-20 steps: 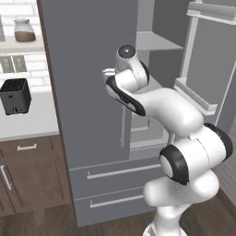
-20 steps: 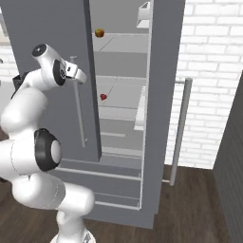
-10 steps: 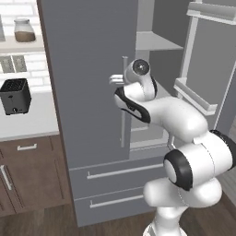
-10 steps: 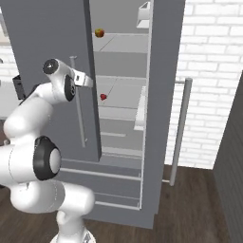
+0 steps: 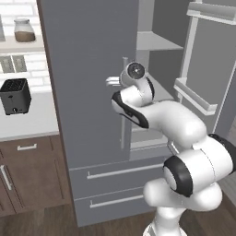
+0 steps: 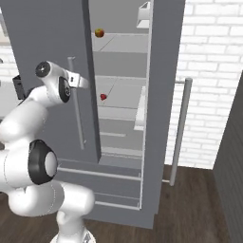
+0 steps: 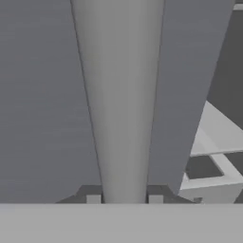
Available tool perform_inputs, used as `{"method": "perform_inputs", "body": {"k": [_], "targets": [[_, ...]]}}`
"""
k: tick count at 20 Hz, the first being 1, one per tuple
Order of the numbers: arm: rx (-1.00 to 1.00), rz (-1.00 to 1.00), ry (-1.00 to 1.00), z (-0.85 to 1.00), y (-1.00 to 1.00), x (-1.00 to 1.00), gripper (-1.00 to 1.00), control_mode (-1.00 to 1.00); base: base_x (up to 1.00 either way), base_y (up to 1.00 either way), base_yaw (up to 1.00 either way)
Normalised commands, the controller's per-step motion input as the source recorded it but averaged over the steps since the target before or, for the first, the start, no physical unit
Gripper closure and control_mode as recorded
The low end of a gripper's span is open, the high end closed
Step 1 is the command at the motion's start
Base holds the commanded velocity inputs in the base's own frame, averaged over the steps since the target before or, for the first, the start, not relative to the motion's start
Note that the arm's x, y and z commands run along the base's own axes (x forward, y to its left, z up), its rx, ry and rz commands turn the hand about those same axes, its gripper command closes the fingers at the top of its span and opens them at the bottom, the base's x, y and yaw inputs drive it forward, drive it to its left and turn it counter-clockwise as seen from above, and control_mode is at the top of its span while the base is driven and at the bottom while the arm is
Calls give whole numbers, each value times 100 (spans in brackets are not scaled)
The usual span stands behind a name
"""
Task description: Take the strawberry from the fridge and place it on top of the pancake, located on the dining counter.
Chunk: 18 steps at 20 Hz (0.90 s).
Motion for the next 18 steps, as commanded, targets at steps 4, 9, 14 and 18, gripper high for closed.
{"method": "perform_inputs", "body": {"k": [4,9,14,18], "targets": [[-3,-14,-1,0,38,-66,100,-100,0,0,0],[-6,-15,-1,0,43,-83,100,-100,0,0,0],[-4,-20,-5,0,64,-100,100,-100,0,0,0],[-5,-25,-4,0,79,-97,100,-100,0,0,0]]}}
